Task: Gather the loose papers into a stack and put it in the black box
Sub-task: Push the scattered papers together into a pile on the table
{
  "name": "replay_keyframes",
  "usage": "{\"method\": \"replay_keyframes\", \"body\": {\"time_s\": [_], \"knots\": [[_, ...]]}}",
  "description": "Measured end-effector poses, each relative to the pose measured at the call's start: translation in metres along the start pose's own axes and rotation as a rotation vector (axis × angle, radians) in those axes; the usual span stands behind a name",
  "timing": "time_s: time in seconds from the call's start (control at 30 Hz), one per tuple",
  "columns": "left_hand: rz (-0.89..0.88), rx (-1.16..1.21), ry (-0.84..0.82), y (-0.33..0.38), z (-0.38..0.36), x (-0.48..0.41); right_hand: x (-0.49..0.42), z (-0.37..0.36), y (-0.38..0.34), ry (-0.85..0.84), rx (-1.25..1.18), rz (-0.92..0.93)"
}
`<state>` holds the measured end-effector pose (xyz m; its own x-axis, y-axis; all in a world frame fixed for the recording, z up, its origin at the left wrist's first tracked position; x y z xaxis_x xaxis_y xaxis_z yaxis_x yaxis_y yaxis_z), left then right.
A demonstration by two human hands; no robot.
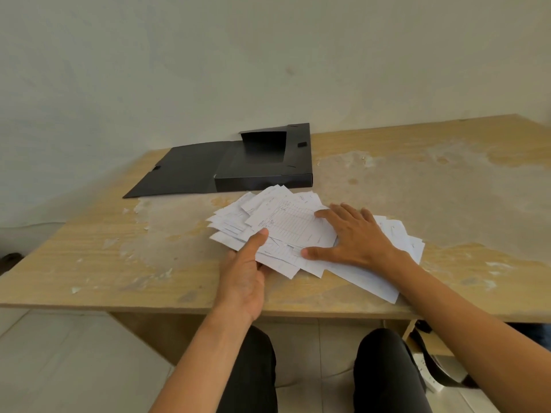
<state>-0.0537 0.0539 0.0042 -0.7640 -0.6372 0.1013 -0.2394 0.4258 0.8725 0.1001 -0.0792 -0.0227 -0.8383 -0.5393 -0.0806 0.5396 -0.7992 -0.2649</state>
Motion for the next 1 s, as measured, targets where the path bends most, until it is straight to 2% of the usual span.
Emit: {"method": "replay_keyframes", "body": {"time_s": [0.1,0.23,0.37,0.43,0.53,0.67,0.77,1.0], "knots": [[-0.035,-0.065,-0.006,-0.008,-0.012,-0.010,0.001,0.000,-0.006,-0.014,-0.011,-0.033],[-0.009,-0.093,0.104,-0.022,-0.015,-0.023,0.000,-0.001,-0.015,0.019,-0.047,-0.021],[-0.025,0.027,0.205,-0.026,-0.018,-0.023,-0.001,-0.001,-0.023,0.074,-0.068,-0.027],[-0.053,0.078,0.188,-0.025,-0.022,-0.019,-0.002,0.000,-0.024,0.118,-0.096,-0.058],[-0.088,0.031,0.112,-0.025,-0.025,-0.015,-0.002,0.003,-0.024,0.143,-0.116,-0.068],[-0.090,0.009,0.111,-0.025,-0.027,-0.017,-0.010,0.011,-0.022,0.084,-0.149,-0.121],[-0.110,-0.045,0.138,-0.026,-0.028,-0.019,-0.029,0.019,-0.016,0.104,-0.170,-0.193],[-0.126,-0.132,0.185,-0.027,-0.031,-0.020,-0.070,0.021,-0.020,-0.103,-0.203,-0.020]]}}
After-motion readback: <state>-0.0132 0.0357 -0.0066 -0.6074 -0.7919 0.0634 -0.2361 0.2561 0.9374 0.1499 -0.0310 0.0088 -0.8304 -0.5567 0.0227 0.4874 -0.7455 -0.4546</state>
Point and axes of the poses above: each hand's wrist, its own x-axis away from the middle knuckle, its own z-axis out of the back of the hand, y = z × x, the point moved 4 cm from there along -x, towards the middle knuckle, and after that the axes turned 10 degrees about -z, right-handed, at the moved point
